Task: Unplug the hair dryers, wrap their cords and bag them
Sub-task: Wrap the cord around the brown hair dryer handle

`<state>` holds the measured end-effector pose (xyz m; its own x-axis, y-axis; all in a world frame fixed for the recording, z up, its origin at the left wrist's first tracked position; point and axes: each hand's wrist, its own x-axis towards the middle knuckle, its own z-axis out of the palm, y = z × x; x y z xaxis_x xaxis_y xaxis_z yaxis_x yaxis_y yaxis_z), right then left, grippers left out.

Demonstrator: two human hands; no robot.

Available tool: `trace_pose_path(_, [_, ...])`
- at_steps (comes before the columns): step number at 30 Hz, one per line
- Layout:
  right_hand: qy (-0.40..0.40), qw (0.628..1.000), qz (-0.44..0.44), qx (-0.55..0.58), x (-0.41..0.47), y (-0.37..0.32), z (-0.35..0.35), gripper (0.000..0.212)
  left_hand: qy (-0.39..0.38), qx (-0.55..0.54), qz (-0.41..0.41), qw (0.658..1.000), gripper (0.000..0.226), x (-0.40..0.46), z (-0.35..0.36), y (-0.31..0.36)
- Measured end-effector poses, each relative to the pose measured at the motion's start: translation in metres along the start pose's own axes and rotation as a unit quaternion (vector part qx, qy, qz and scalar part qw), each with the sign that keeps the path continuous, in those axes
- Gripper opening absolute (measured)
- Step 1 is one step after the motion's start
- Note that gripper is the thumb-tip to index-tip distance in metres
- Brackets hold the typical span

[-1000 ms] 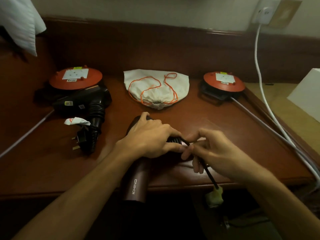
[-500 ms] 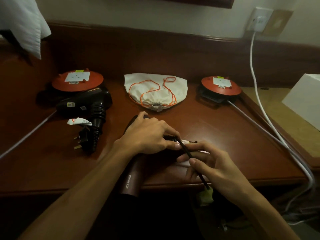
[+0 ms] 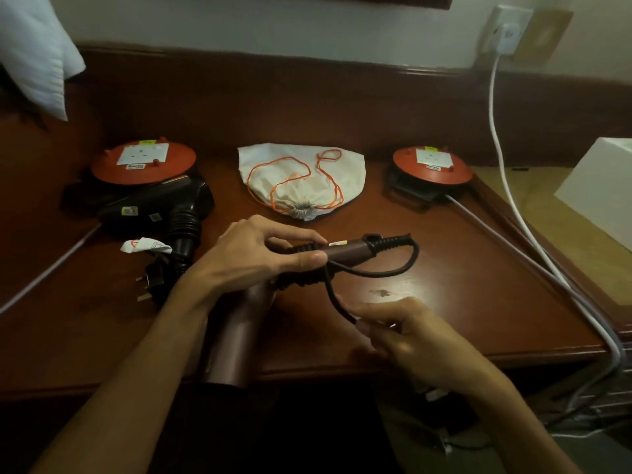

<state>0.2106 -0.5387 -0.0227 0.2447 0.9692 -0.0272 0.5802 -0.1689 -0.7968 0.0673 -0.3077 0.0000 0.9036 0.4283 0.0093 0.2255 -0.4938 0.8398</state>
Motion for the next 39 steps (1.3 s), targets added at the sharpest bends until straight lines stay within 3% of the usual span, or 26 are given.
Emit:
trace_pose_path(4, [-0.008, 0.996, 0.020, -0.085, 0.008, 0.004, -0.018, 0.042, 0.030, 0.097, -0.008, 0.995, 0.056, 0.003, 0.008, 0.005])
trace_pose_path(7, [-0.017, 0.992, 0.056, -0.113, 0.016, 0.008, -0.028, 0.028, 0.043, 0.128, 0.007, 0.991, 0.056, 0.003, 0.012, 0.005])
trace_pose_path(9, [0.001, 0.988, 0.040, -0.152, 0.026, 0.011, -0.030, 0.024, 0.045, 0.085, 0.010, 0.995, 0.057, 0.001, 0.009, 0.001])
trace_pose_path(13, [0.035, 0.991, -0.009, -0.127, 0.050, 0.013, -0.034, 0.016, 0.041, -0.080, 0.037, 0.995, 0.052, -0.010, -0.001, -0.007])
trace_pose_path(15, [0.022, 0.989, -0.041, -0.144, 0.064, 0.014, -0.036, 0.011, 0.040, -0.090, 0.060, 0.993, 0.044, -0.015, 0.001, -0.005])
trace_pose_path(18, [-0.032, 0.980, -0.028, -0.194, 0.085, 0.010, -0.041, 0.008, 0.033, -0.015, 0.066, 0.997, 0.040, -0.019, 0.004, 0.002])
trace_pose_path(22, [-0.104, 0.974, -0.021, -0.200, 0.104, -0.001, -0.057, 0.016, 0.013, 0.107, 0.048, 0.993, 0.052, -0.019, 0.002, 0.006])
trace_pose_path(28, [-0.119, 0.967, -0.013, -0.227, 0.113, -0.028, -0.053, 0.016, -0.033, 0.330, -0.014, 0.943, 0.094, -0.011, 0.019, 0.020])
trace_pose_path(32, [-0.118, 0.960, -0.017, -0.255, 0.105, -0.045, -0.045, 0.017, -0.068, 0.399, -0.028, 0.914, 0.088, -0.006, 0.026, 0.029])
trace_pose_path(36, [-0.136, 0.958, -0.002, -0.252, 0.093, -0.059, -0.047, 0.022, -0.099, 0.425, -0.030, 0.899, 0.065, 0.000, 0.031, 0.030])
trace_pose_path(39, [-0.133, 0.956, 0.017, -0.262, 0.090, -0.053, -0.041, 0.022, -0.129, 0.437, -0.063, 0.888, 0.065, 0.008, 0.035, 0.033])
